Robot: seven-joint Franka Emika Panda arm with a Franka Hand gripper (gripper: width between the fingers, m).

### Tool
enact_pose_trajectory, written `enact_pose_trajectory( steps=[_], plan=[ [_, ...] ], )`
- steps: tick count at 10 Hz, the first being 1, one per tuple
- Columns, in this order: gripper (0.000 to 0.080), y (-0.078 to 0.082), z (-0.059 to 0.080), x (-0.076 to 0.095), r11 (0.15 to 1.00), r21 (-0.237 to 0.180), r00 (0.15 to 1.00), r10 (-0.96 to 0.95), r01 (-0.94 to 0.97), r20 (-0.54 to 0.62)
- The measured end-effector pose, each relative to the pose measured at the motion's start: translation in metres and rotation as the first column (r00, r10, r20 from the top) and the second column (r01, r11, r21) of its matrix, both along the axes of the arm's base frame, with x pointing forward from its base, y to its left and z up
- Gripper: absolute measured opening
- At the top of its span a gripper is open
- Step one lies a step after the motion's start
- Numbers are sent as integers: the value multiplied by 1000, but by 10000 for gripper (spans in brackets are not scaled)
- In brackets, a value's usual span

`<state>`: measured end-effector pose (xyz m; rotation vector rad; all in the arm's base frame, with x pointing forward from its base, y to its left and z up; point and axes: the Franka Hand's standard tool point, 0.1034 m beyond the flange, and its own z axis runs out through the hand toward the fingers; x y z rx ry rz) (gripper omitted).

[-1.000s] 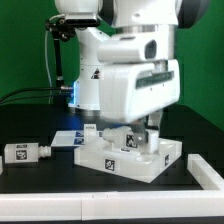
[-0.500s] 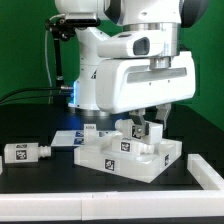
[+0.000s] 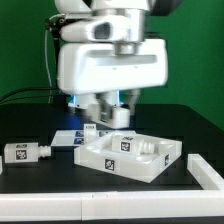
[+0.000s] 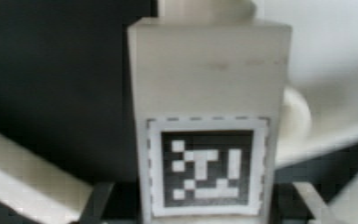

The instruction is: Assemble one leg

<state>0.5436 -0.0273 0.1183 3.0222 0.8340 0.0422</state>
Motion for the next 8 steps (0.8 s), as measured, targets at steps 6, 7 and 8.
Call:
enact_pose_trajectory(
  steps=[6,7,8],
  plan=[
    [287,-11,3,-7,998,8,998,-66,66,-15],
    [287,-14,3,-10,997,9,997,-74,74,-15],
    [287,-25,1,-26,994,12,994,-110,110,-15]
  ],
)
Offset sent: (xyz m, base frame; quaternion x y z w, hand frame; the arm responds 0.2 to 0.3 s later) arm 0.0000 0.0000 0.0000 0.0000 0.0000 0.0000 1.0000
